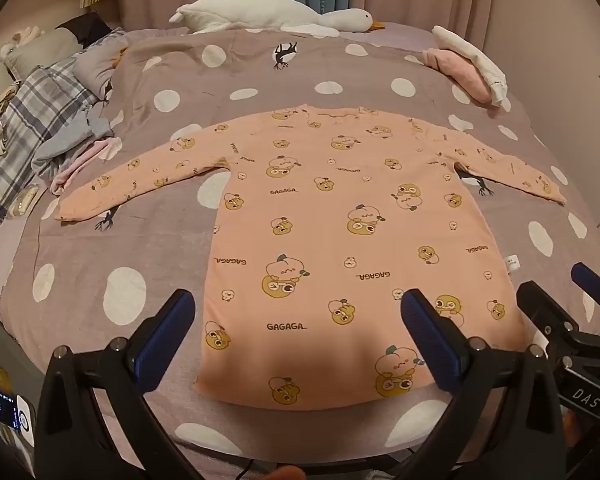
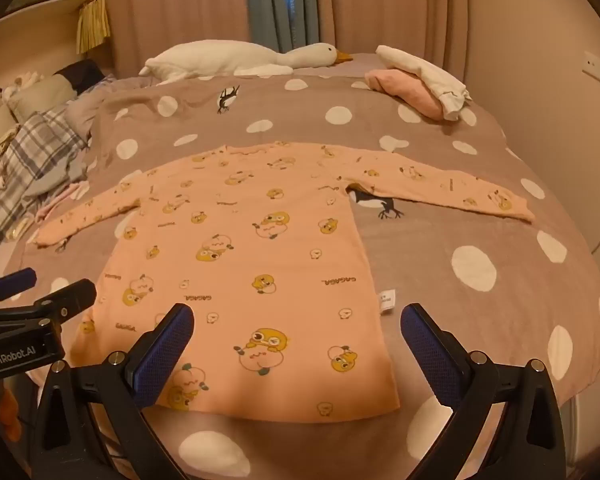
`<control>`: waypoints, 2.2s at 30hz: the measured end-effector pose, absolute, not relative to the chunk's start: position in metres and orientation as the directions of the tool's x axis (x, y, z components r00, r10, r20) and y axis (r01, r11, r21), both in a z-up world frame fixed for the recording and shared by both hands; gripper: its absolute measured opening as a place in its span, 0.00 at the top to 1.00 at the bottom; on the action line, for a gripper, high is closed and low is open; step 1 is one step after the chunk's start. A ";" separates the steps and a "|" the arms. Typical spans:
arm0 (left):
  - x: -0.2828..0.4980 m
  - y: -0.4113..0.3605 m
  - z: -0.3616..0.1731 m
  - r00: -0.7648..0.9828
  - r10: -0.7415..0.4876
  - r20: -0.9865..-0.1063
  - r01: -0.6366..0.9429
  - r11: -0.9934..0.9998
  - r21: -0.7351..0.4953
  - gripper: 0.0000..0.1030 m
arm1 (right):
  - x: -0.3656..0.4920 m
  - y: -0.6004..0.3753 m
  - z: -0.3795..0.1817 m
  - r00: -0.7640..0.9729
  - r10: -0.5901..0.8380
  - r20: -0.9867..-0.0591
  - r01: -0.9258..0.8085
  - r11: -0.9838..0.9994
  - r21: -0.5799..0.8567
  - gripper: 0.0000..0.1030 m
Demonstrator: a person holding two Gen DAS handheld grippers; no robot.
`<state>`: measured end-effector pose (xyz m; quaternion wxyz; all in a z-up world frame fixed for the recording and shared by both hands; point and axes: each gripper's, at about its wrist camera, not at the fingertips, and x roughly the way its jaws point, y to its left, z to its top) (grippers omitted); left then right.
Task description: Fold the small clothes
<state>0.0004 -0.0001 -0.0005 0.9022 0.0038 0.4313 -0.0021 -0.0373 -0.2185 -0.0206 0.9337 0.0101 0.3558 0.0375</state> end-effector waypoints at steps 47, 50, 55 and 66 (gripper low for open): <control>0.000 0.003 -0.001 0.618 0.003 -0.786 -0.002 1.000 0.002 0.00 | -0.039 -0.218 -0.021 0.748 0.076 -0.659 -0.064 0.997 0.041 0.01; 0.000 0.003 -0.001 0.617 0.003 -0.787 -0.003 1.000 0.002 0.00 | -0.039 -0.218 -0.021 0.748 0.075 -0.659 -0.064 0.997 0.041 0.01; 0.000 0.004 0.000 0.617 0.003 -0.787 -0.003 1.000 0.002 0.00 | -0.039 -0.218 -0.021 0.748 0.075 -0.659 -0.063 0.997 0.042 0.01; -0.001 0.003 -0.001 0.618 0.004 -0.786 -0.003 1.000 0.003 0.00 | -0.040 -0.218 -0.022 0.747 0.077 -0.660 -0.064 0.997 0.043 0.01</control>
